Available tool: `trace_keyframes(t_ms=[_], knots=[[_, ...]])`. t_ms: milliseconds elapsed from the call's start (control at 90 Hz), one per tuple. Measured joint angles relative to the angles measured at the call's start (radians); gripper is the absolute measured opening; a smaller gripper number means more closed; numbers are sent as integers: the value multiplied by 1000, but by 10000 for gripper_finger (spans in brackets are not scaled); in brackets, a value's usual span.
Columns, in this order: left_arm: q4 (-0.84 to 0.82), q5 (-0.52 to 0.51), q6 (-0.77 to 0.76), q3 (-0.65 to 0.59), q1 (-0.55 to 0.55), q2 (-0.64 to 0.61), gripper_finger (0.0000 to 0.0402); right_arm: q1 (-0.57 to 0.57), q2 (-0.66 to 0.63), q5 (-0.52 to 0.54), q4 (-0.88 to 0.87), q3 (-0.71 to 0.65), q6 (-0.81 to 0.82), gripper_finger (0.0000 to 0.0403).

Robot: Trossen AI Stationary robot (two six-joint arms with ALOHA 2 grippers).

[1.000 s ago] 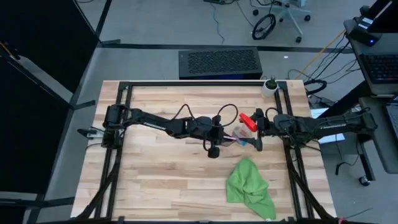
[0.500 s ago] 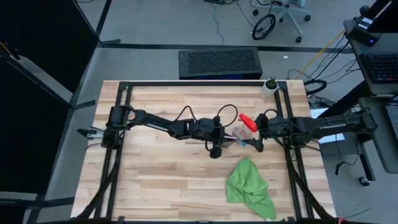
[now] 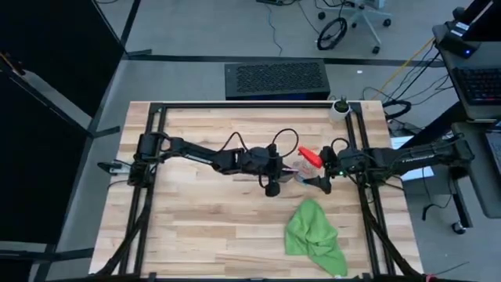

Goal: Apply microfiber cloth
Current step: Spray the front of the cellphone with the cleaning bottle

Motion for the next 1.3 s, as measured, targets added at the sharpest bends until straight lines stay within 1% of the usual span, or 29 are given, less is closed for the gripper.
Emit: trace_keyframes(t_ms=[167, 300, 500, 711, 811, 1033, 1156, 1300], knots=[[3, -15, 0, 0, 18, 1, 15, 0, 11, 36, -40, 0, 34, 384], [4, -23, 5, 0, 21, 1, 15, 1, 18, 34, -67, 0, 76, 384], [4, -23, 10, 0, 20, 1, 15, 1, 38, 35, -48, 0, 92, 384], [2, -8, 10, -1, 18, 1, 15, 1, 55, 40, 26, -2, 78, 384], [2, -6, 10, -1, 18, 1, 15, 1, 64, 43, 28, -2, 93, 384], [4, -15, 8, -1, 20, 1, 15, 3, 74, 20, -77, 0, 220, 384], [4, -16, 10, -1, 20, 1, 15, 3, 74, 19, -134, 0, 259, 384], [3, -16, 10, -1, 20, 1, 15, 9, 76, -15, -136, 0, 294, 384]])
